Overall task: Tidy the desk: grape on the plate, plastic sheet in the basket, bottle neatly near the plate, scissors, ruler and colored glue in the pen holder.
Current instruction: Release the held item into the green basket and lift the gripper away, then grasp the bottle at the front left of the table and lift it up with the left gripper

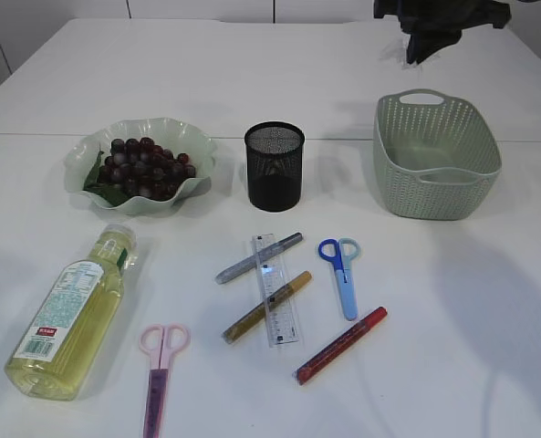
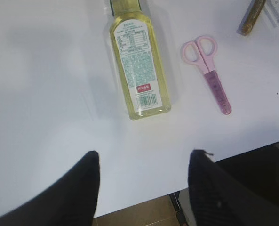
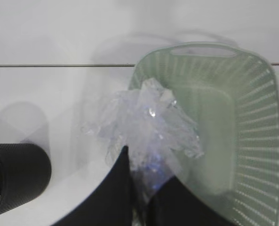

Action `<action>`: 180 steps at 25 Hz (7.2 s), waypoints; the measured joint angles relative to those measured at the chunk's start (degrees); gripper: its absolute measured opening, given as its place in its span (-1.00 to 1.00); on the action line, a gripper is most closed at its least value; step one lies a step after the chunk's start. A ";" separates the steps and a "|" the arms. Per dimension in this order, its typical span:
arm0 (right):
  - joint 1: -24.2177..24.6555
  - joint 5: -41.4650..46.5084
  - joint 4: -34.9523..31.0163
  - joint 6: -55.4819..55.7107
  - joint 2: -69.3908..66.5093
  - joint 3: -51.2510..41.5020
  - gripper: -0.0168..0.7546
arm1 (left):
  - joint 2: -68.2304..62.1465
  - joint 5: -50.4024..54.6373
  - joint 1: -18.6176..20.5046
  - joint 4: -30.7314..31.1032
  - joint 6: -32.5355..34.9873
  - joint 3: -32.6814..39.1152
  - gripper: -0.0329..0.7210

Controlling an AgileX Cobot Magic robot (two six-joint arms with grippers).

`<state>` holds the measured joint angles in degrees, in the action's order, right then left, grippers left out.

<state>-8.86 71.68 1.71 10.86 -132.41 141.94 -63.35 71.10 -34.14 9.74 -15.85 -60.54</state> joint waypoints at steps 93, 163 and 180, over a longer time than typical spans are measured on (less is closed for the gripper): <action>4.30 0.02 -5.83 -7.38 70.12 -74.69 0.32 | -8.36 0.00 0.00 -4.93 -5.08 -0.30 0.24; 4.30 0.02 -3.85 -7.73 70.60 -74.69 0.31 | -50.25 -5.54 15.47 -11.82 3.96 -22.27 0.70; 4.30 0.02 -3.85 -7.73 70.60 -74.69 0.31 | -54.51 -2.55 15.91 -11.94 3.99 -22.82 0.66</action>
<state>-4.57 71.70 -2.15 3.13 -61.81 67.25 -117.86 68.56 -18.23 -2.19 -11.85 -83.36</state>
